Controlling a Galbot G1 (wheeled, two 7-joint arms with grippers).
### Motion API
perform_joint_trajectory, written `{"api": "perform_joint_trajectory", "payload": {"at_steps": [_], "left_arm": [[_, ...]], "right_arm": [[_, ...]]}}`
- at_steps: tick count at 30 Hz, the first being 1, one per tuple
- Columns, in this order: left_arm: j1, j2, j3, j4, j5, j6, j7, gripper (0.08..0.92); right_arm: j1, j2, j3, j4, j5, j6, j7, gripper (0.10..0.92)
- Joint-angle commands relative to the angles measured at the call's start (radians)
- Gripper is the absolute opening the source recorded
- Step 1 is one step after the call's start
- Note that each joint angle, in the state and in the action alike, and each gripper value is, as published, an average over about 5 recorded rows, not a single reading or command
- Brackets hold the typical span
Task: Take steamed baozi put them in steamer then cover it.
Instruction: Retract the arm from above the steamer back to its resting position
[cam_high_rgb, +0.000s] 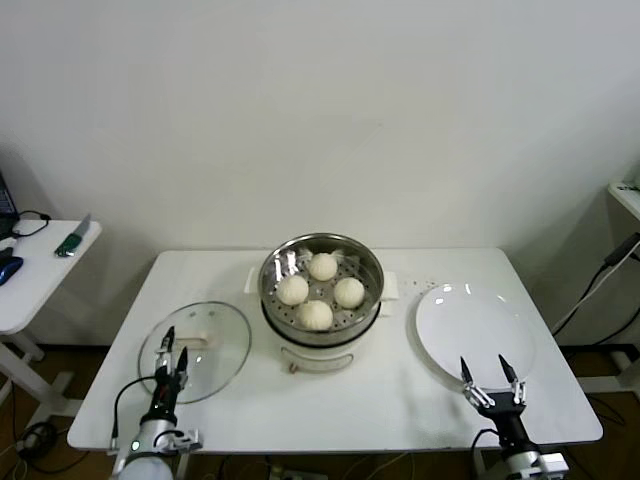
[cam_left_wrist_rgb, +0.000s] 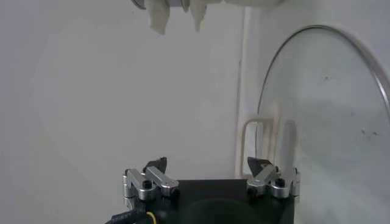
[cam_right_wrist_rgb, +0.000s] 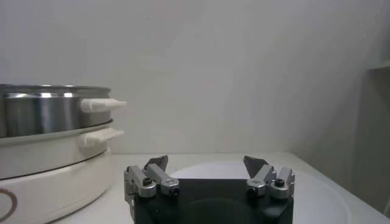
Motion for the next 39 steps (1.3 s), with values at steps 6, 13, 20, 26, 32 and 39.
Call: {"api": "perform_joint_trajectory", "payload": {"at_steps": [6,13,20,26,32,39], "left_arm": [[-0.111,0.024,0.036,0.083,0.011,0.031,0.011,0.823],[-0.122,0.031,0.028,0.124,0.012,0.028,0.009,0.823],[-0.133,0.031,0.035,0.136,0.013,0.028,0.009,0.823],[-0.142,0.029,0.047,0.143,0.013,0.03,0.009,0.823],[-0.151,0.033,0.055,0.16,0.015,0.029,0.009,0.812],[-0.158,0.04,0.051,0.177,0.022,0.029,0.01,0.645]], "right_arm": [[-0.007,0.009,0.008,0.01,-0.003,0.0,-0.002,0.823],[-0.009,0.008,0.015,0.018,-0.004,-0.001,-0.003,0.823],[-0.01,0.007,0.016,0.025,-0.008,-0.005,-0.004,0.823],[-0.013,0.008,0.018,0.032,-0.01,-0.008,-0.002,0.823],[-0.014,0.011,0.021,0.034,-0.013,-0.008,-0.001,0.823],[-0.014,0.02,0.023,0.036,-0.024,-0.009,-0.001,0.823]]}}
